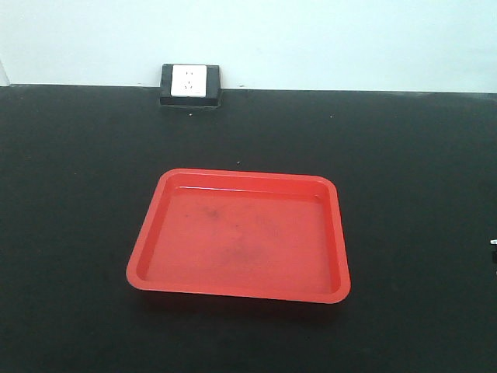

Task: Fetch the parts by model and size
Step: 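Lower the left gripper with the red button into the tray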

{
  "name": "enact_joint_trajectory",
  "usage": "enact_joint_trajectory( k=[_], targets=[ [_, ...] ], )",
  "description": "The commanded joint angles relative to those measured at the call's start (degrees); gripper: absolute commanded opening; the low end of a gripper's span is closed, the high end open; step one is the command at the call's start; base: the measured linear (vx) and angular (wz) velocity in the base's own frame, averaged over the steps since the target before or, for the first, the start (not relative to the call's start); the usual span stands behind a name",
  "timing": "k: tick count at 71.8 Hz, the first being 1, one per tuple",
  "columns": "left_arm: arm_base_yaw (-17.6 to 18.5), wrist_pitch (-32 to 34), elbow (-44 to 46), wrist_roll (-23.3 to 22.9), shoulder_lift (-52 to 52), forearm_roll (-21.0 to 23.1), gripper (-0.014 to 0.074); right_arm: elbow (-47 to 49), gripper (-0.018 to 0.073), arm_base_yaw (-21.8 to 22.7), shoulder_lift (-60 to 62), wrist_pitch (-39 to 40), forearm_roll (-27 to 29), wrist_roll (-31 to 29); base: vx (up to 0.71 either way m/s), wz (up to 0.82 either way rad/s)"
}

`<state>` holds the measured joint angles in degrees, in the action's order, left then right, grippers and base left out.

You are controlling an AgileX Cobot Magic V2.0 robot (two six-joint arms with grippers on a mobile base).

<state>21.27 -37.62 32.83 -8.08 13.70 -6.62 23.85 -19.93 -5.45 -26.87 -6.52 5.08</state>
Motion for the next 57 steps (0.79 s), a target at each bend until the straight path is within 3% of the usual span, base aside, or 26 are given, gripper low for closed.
enact_joint_trajectory(
  k=[1,41,51,57],
  targets=[
    [0.4,5.6,6.7,-0.3,10.2,2.1,-0.0006,1.4,-0.0010,0.3,-0.9,4.8,-0.6,-0.3,0.00,0.00],
    [0.5,5.6,30.8,5.3,57.6,8.6,-0.0006,1.4,-0.0010,0.3,-0.9,4.7,-0.6,-0.3,0.00,0.00],
    [2.2,5.4,35.3,9.1,66.8,10.1,-0.0006,1.4,-0.0010,0.3,-0.9,4.7,-0.6,-0.3,0.00,0.00],
    [2.7,5.1,37.8,9.1,72.0,10.0,-0.0006,1.4,-0.0010,0.3,-0.9,4.7,-0.6,-0.3,0.00,0.00]
  ],
)
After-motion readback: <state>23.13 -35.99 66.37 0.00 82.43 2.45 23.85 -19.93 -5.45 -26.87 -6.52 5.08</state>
